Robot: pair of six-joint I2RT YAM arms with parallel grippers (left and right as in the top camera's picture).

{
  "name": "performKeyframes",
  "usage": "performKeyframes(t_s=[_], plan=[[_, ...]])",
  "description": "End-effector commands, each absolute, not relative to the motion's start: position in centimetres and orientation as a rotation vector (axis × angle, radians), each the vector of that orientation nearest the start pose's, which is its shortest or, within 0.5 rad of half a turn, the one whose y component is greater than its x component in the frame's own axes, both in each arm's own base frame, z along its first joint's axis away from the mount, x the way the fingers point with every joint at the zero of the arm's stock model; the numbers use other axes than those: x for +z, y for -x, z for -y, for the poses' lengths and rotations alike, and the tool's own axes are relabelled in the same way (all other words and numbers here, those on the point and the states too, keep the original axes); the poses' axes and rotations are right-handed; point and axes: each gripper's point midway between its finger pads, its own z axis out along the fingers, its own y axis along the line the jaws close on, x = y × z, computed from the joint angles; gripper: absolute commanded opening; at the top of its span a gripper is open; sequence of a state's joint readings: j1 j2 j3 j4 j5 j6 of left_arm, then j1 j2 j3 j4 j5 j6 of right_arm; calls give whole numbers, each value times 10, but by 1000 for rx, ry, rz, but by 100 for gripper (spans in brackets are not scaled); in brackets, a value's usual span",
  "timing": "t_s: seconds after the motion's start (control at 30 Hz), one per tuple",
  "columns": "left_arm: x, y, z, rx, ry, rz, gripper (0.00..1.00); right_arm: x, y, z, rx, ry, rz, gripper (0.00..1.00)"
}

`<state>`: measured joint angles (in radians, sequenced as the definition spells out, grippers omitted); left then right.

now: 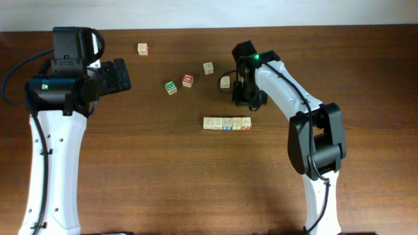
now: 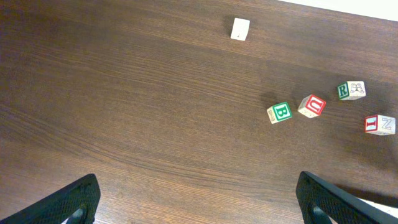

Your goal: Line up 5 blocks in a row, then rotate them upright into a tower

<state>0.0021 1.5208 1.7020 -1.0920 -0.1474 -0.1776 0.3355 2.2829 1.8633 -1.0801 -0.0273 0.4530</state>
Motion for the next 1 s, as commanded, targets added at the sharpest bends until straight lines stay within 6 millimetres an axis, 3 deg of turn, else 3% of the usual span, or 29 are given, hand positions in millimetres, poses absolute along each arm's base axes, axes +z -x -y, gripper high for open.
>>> performKeyframes(t_s=[0.0,0.27,0.77,0.8,0.83,0.87,0.97], plan=[[292,-389,-28,110,303,-2439,99,12,-422,-158,89,-159,-3116,32],[292,-389,-28,109,303,-2439,99,12,-416,-167,167,-155,-3147,32],[292,-389,-28,109,303,-2439,99,12,-402,-164,134,-152,-3200,32],[292,-389,-28,109,303,-2439,99,12,-402,-164,133,-154,-3199,32],[292,-389,-28,109,303,-2439,99,14,-404,-162,129,-158,-3193,24],[292,-389,-28,109,302,-2439,99,19,-410,-157,122,-173,-3172,22],[292,-389,-28,109,302,-2439,99,43,-431,-139,144,-209,-3097,26]])
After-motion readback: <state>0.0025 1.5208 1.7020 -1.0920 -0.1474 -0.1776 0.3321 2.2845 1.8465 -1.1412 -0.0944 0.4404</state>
